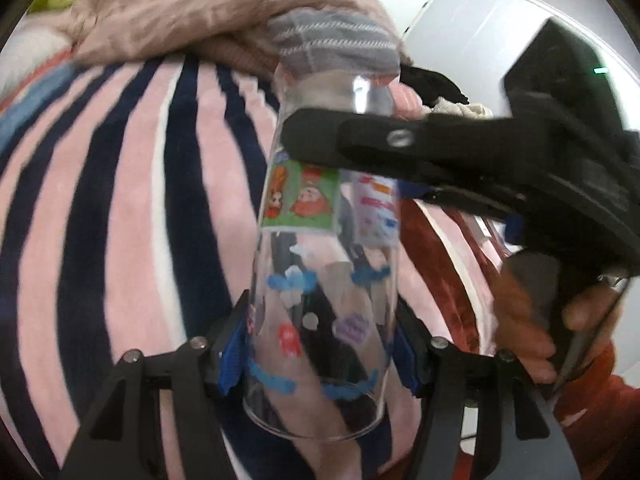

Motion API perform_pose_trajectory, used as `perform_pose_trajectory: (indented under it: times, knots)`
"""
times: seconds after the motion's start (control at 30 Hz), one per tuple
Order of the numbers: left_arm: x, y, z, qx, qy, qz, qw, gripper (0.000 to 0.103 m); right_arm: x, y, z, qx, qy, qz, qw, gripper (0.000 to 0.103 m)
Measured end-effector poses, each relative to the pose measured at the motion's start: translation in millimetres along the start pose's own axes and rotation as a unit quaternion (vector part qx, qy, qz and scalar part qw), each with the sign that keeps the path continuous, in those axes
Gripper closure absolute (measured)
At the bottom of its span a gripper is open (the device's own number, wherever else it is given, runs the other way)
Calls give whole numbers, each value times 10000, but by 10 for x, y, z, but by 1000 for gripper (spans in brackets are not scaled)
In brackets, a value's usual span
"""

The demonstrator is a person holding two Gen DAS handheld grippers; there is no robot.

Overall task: Flip cup upside down
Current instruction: 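Rotate the bottle lid-up with the right gripper while the left gripper releases, then lower the bottle upright onto the bedspread and open the right gripper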

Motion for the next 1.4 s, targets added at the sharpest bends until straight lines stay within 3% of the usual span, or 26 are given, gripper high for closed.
perform_pose_trajectory:
  times: [0.2, 0.53, 0.8, 0.93, 1.07, 1.23, 1.4]
  knots:
    - [-44, 135, -110, 144, -2, -213, 9997, 39, -218, -15, 338, 993, 123, 1335, 9860, 46]
    - [-5, -122, -119, -24, 183, -555, 9983, 35, -345, -411, 492, 1007, -24, 2098, 9725, 48]
    - [61, -238, -73, -71, 454, -684, 9966, 32, -506, -684, 626, 1197, -164, 2352, 9644, 48]
    - [36, -208, -89, -126, 479, -605, 9969, 31, -498, -676, 613, 1196, -186, 2343, 9646, 48]
    - [2, -185, -85, -197, 364, -432, 9982, 24, -502, -661, 604, 1174, -197, 2350, 9647, 48]
    - [58, -175, -40, -201, 447, -541, 9973, 19, -484, -629, 590, 1108, -168, 2308, 9665, 47]
    - [152, -167, 49, -181, 539, -644, 9963, 18, -471, -585, 594, 1068, -86, 2170, 9703, 36]
Point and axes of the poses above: each gripper's, at about its wrist camera, not at the fingertips, and z roughly against the way its jaws point, x to its right, y to its top, the point moved 1 cm from there along -z, roughly the way its jaws point, and after that the axes turned 8 degrees about -y, right-handed, at the moved point
